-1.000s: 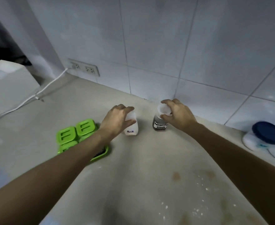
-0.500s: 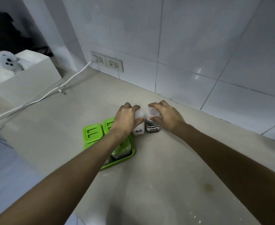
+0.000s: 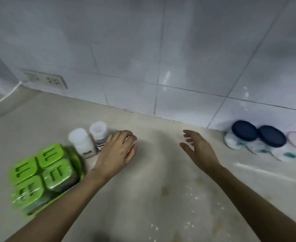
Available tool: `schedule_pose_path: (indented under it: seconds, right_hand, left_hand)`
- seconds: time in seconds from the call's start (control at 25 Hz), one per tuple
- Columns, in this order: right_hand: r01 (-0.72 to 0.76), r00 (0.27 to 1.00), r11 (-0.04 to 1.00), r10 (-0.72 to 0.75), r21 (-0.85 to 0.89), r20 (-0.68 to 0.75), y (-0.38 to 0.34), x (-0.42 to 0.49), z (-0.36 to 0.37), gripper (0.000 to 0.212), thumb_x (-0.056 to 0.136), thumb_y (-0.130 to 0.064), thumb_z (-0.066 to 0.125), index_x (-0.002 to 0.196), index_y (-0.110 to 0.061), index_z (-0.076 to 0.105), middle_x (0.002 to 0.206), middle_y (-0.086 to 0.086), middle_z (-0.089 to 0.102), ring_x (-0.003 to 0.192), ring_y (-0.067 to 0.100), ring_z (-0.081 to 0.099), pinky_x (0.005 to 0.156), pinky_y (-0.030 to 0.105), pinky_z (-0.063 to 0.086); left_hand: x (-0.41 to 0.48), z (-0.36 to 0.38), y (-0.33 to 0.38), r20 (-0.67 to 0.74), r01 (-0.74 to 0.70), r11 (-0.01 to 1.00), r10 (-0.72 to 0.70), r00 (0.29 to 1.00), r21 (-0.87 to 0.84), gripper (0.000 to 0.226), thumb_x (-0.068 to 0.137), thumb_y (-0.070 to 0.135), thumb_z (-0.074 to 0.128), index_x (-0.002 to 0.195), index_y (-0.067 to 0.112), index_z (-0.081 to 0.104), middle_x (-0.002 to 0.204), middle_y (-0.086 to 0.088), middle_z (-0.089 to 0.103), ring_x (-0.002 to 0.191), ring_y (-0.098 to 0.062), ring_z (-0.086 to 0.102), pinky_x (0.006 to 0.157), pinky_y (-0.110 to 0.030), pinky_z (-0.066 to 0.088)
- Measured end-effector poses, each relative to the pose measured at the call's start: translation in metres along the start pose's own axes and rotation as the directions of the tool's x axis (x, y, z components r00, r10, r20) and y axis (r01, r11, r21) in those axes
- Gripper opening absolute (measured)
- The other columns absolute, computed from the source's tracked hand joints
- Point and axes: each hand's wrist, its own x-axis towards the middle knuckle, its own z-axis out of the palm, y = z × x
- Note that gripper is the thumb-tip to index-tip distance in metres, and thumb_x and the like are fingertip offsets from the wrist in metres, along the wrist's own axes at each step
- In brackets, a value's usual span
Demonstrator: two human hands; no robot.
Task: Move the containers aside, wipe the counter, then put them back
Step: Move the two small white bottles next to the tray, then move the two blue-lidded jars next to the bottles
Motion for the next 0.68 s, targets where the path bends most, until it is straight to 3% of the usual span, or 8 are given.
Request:
schedule_pose_path:
  seconds: [0.16, 0.28, 0.44, 0.52, 0.6, 0.68]
  right_hand:
    - [-0.092, 0.969, 0.977, 0.043, -0.191, -0.244, 0.095, -0.034, -0.065, 0.036, 0.087, -0.029, 0.064, 0.118, -0.012, 0.056, 0.103, 0.007, 0.063, 0.091, 0.026, 0.061, 0.076, 0.034, 0.048]
    - [-0.198, 0.939, 0.912, 0.071, -0.359, -0.338, 0.154, -0.028, -0.116, 0.046, 0.080, -0.028, 0.071, 0.117, -0.006, 0.056, 0.106, 0.016, 0.059, 0.096, 0.037, 0.056, 0.078, 0.043, 0.045]
    - [-0.230, 0.971, 0.805, 0.226, -0.546, -0.076, 0.199, 0.002, -0.156, 0.072, 0.071, -0.053, 0.069, 0.126, -0.012, 0.046, 0.129, 0.015, 0.051, 0.122, 0.037, 0.043, 0.104, 0.048, 0.031]
    - [-0.228, 0.959, 0.812, 0.283, -0.537, 0.022, 0.211, 0.011, -0.163, 0.073, 0.068, -0.059, 0.067, 0.122, -0.015, 0.044, 0.127, 0.013, 0.053, 0.120, 0.034, 0.044, 0.108, 0.048, 0.029]
    - [-0.213, 0.961, 0.828, 0.274, -0.518, 0.043, 0.212, 0.018, -0.162, 0.076, 0.066, -0.062, 0.065, 0.121, -0.015, 0.043, 0.121, 0.013, 0.058, 0.115, 0.035, 0.049, 0.109, 0.050, 0.027]
    - [-0.177, 0.974, 0.815, 0.224, -0.551, 0.020, 0.209, 0.026, -0.157, 0.080, 0.064, -0.067, 0.062, 0.122, -0.014, 0.044, 0.118, 0.013, 0.060, 0.113, 0.035, 0.052, 0.113, 0.054, 0.018]
  left_hand:
    - [0.034, 0.059, 0.077, 0.120, -0.020, 0.992, 0.035, 0.992, -0.127, 0.028, 0.088, 0.030, 0.045, 0.103, 0.013, 0.063, 0.103, -0.004, 0.060, 0.090, -0.025, 0.060, 0.075, -0.035, 0.047]
    - [0.093, 0.087, 0.147, 0.161, -0.033, 0.974, 0.070, 0.984, -0.223, 0.034, 0.088, 0.033, 0.044, 0.109, 0.012, 0.061, 0.107, -0.006, 0.058, 0.093, -0.024, 0.057, 0.079, -0.034, 0.050]
    - [0.173, 0.120, 0.220, 0.276, 0.066, 0.948, 0.023, 0.961, -0.310, 0.046, 0.087, 0.035, 0.057, 0.127, 0.016, 0.047, 0.126, -0.007, 0.046, 0.114, -0.025, 0.046, 0.093, -0.037, 0.045]
    - [0.203, 0.134, 0.249, 0.373, 0.119, 0.942, 0.006, 0.928, -0.313, 0.060, 0.081, 0.041, 0.064, 0.132, 0.019, 0.040, 0.131, -0.007, 0.040, 0.119, -0.029, 0.043, 0.097, -0.039, 0.043]
    - [0.221, 0.143, 0.266, 0.460, 0.215, 0.930, -0.057, 0.886, -0.299, 0.067, 0.075, 0.043, 0.069, 0.131, 0.021, 0.040, 0.131, -0.010, 0.037, 0.118, -0.032, 0.041, 0.096, -0.039, 0.042]
    - [0.229, 0.150, 0.271, 0.445, 0.232, 0.940, -0.100, 0.890, -0.252, 0.064, 0.074, 0.041, 0.070, 0.129, 0.022, 0.044, 0.129, -0.011, 0.037, 0.117, -0.034, 0.040, 0.094, -0.038, 0.041]
